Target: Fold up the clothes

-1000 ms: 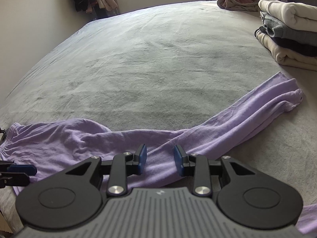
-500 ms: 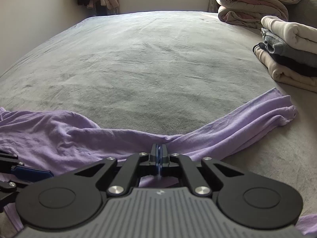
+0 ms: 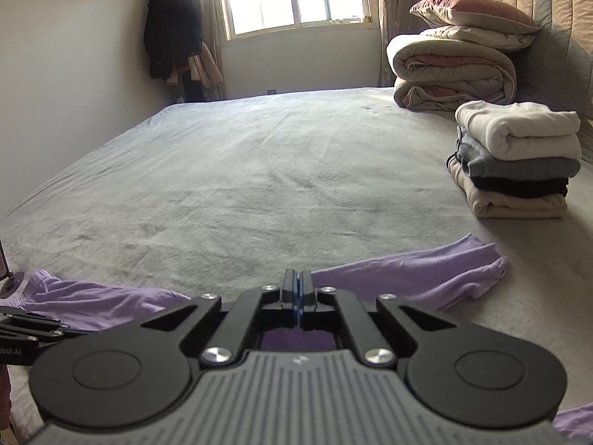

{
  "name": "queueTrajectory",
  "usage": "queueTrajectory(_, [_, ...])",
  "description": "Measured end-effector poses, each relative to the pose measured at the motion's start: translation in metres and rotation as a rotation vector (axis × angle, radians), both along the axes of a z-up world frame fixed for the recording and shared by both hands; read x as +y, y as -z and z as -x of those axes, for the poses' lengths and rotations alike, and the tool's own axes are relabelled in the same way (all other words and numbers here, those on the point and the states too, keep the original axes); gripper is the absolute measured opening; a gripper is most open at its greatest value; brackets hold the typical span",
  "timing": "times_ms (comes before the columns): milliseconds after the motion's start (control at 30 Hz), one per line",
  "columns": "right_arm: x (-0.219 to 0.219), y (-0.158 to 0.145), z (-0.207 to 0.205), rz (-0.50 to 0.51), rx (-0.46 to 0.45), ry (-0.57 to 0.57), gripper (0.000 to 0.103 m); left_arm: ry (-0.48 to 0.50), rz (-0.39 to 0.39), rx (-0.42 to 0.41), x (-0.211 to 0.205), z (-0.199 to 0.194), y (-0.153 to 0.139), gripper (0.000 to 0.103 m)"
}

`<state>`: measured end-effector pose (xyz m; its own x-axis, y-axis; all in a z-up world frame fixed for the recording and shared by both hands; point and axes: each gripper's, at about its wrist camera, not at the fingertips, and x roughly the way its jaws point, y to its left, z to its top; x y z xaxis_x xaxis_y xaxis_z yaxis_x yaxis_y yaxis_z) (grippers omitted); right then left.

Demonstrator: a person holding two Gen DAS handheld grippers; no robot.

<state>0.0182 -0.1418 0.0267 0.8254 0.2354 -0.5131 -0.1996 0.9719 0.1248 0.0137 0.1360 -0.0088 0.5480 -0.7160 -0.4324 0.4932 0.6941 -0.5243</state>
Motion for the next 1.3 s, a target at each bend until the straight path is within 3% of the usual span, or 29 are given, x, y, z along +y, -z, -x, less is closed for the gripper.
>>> queueTrajectory(133, [0.001, -0.011, 0.019, 0.012, -0.038, -0.01, 0.001, 0.021, 0.036, -0.016, 0.008, 0.011, -0.006, 0.0])
queueTrajectory(400, [0.002, -0.011, 0.061, 0.033, -0.053, -0.027, 0.001, 0.15, 0.014, -0.009, 0.012, 0.037, 0.0, 0.0])
queueTrajectory(900, [0.0, 0.06, 0.086, 0.027, 0.155, -0.034, 0.001, 0.236, -0.178, 0.151, -0.006, 0.045, 0.048, 0.0])
queueTrajectory(1200, [-0.013, 0.082, 0.078, -0.023, 0.256, -0.041, 0.002, 0.259, -0.197, 0.156, -0.015, 0.043, 0.037, 0.004])
queueTrajectory(1300, [-0.021, 0.077, 0.076, -0.058, 0.276, -0.045, 0.013, 0.263, -0.164, 0.139, -0.024, 0.039, 0.027, 0.014])
